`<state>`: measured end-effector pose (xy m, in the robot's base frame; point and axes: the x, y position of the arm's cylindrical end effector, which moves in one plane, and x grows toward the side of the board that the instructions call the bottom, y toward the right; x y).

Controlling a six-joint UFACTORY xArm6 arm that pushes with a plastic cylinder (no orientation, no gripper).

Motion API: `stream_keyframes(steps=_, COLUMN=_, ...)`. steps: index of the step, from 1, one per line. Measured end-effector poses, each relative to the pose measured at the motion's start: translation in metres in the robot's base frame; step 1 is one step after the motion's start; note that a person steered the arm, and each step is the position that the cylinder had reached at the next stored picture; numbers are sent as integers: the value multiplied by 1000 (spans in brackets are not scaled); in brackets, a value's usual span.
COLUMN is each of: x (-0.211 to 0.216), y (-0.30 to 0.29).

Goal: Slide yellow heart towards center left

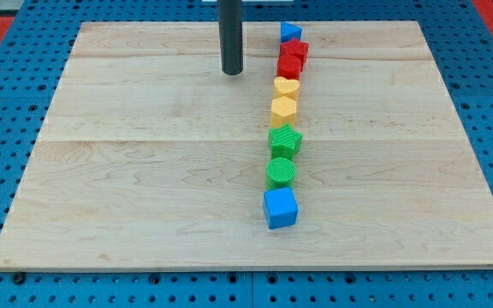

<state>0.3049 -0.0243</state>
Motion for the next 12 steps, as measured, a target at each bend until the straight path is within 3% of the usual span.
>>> stream_keyframes(steps=7, x=-1, y=-2)
stream_keyframes(steps=8, x=30, y=-6)
stream_keyframes(steps=10, x=184, y=-7)
stream_keyframes(steps=12, x=297, y=-9)
